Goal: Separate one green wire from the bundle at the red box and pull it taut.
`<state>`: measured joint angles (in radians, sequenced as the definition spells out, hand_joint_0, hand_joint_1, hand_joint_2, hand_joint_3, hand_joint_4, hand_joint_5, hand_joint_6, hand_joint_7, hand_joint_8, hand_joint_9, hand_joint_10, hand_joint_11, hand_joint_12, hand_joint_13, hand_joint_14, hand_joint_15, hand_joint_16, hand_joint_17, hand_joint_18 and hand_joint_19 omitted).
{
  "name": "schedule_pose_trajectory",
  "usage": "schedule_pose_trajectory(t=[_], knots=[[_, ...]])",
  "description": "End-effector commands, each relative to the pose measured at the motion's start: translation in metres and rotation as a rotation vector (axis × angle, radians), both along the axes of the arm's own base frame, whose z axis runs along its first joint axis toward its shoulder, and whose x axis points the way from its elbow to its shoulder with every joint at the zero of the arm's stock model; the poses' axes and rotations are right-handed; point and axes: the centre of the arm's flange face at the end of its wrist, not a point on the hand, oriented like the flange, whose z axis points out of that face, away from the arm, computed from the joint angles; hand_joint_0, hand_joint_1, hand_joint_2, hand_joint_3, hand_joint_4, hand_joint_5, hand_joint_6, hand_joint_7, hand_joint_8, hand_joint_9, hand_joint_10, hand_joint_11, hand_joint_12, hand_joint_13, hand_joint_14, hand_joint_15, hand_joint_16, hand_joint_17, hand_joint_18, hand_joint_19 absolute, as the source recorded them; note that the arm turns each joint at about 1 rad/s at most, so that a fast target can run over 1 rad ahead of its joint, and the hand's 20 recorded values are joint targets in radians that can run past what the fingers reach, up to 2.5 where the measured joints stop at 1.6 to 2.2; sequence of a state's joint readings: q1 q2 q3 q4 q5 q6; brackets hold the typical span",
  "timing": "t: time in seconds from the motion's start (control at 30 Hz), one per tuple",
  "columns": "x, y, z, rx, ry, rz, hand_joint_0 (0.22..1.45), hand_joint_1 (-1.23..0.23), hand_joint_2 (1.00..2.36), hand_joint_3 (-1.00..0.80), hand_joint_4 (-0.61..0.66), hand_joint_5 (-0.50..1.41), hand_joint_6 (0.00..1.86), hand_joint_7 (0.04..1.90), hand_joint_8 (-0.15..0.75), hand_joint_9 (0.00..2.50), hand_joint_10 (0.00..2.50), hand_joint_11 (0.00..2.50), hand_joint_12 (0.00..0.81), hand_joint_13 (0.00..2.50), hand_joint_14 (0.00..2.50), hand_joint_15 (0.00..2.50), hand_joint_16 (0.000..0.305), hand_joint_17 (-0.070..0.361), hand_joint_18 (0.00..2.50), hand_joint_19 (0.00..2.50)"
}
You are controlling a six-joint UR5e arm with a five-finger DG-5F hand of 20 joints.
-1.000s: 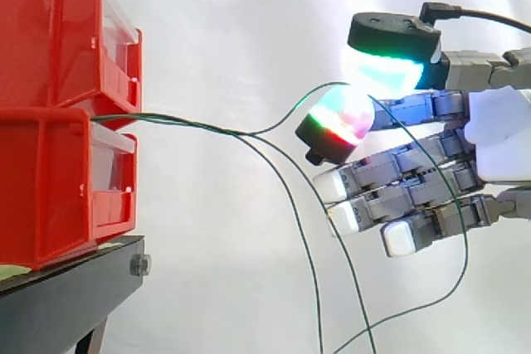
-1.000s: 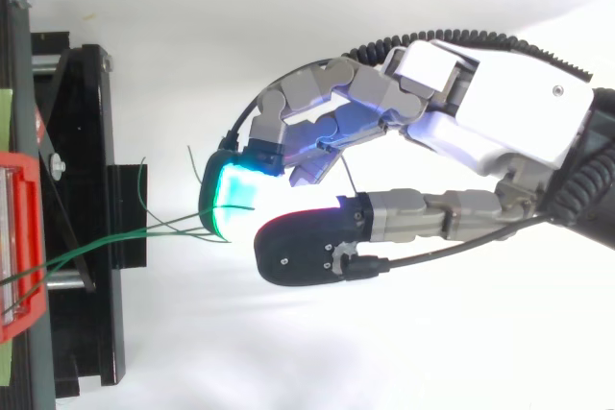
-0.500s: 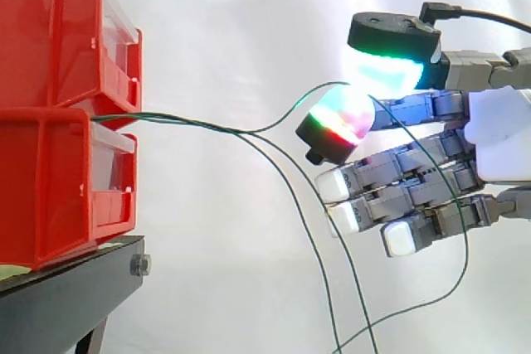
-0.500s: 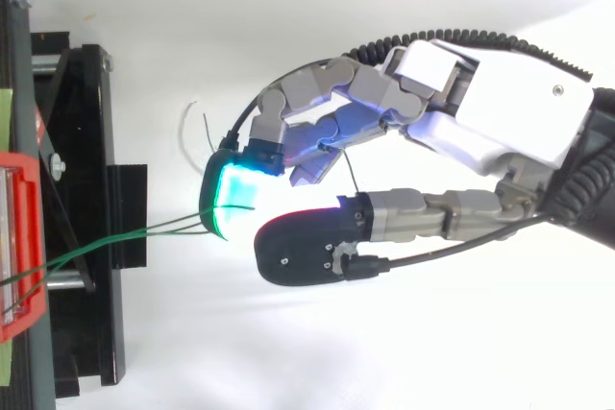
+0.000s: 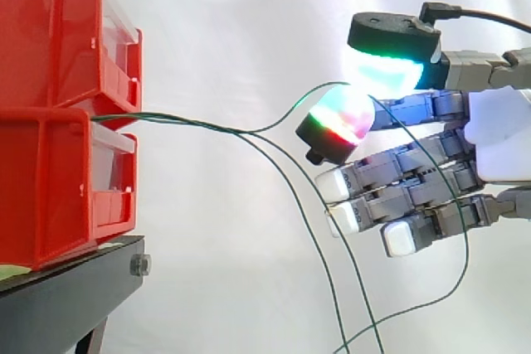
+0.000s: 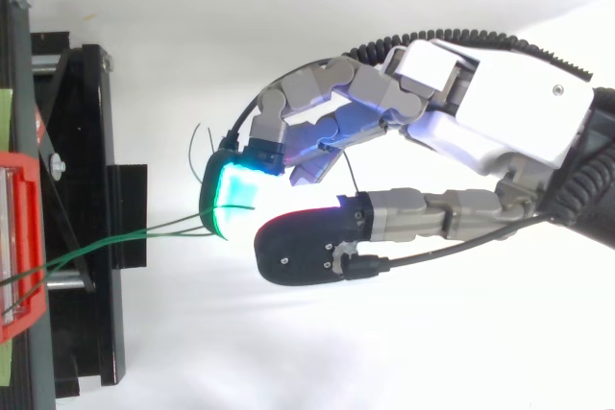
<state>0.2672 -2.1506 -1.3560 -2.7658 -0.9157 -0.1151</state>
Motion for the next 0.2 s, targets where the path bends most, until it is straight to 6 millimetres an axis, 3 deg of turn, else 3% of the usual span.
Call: schedule_pose_trajectory(t=[0.0,0.17], knots=[[0.0,-0.0002,0.0,0.0,0.0,0.0,0.58,-0.73,1.01,-0.03,0.02,-0.11,0.93,1.02,0.289,0.82,0.02,0.5,0.369,0.7,0.02,0.42,0.06,0.134,0.73,0.59],[0.0,-0.0002,0.0,-0.001,0.001,0.0,0.58,-0.73,1.02,-0.03,0.02,-0.11,0.93,1.02,0.288,0.82,0.02,0.5,0.368,0.7,0.02,0.42,0.059,0.134,0.72,0.59]])
